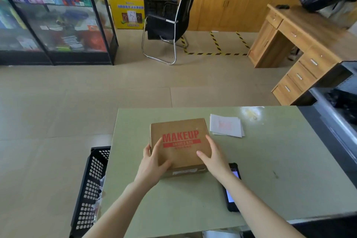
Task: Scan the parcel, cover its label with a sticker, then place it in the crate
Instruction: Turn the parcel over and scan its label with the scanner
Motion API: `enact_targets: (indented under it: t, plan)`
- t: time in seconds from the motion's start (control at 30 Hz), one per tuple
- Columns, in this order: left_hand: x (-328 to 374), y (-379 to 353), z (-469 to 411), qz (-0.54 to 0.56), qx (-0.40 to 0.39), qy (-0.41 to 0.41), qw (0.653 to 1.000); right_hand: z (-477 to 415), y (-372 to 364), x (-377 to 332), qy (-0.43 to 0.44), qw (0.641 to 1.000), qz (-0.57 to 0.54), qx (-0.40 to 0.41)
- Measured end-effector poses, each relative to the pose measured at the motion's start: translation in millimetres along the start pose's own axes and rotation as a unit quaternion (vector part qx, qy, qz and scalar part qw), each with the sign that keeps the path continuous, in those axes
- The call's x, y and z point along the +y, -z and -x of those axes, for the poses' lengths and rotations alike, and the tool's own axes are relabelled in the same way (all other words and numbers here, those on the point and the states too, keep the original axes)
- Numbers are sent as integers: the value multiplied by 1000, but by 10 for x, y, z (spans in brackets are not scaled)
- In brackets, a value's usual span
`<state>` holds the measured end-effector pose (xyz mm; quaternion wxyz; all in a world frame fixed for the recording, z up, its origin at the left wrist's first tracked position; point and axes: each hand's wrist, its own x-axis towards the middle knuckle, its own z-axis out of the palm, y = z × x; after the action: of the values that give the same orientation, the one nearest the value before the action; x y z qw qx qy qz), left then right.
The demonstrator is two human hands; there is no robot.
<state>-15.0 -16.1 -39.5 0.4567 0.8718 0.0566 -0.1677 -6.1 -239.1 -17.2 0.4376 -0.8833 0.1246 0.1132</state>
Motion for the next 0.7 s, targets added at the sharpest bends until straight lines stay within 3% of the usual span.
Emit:
enact_targets:
  t: [0.13, 0.23, 0.37, 0.57, 0.7]
  plan:
    - [162, 46, -91, 60, -43, 26, 997, 54, 101, -230, 88, 988, 15, 124]
    - [362, 31, -163, 88, -87, 81, 989, 86, 174, -381, 146, 972, 83, 166]
    - [537, 49, -158, 113, -99, 141, 979, 196, 123, -450, 183, 967, 112, 134]
    - [741, 260, -134, 181, -42, 47, 981, 369, -9, -635, 246, 962, 105, 50]
    - [856, 403, -82, 147, -14, 22, 989, 331, -51, -733, 238, 969, 66, -25]
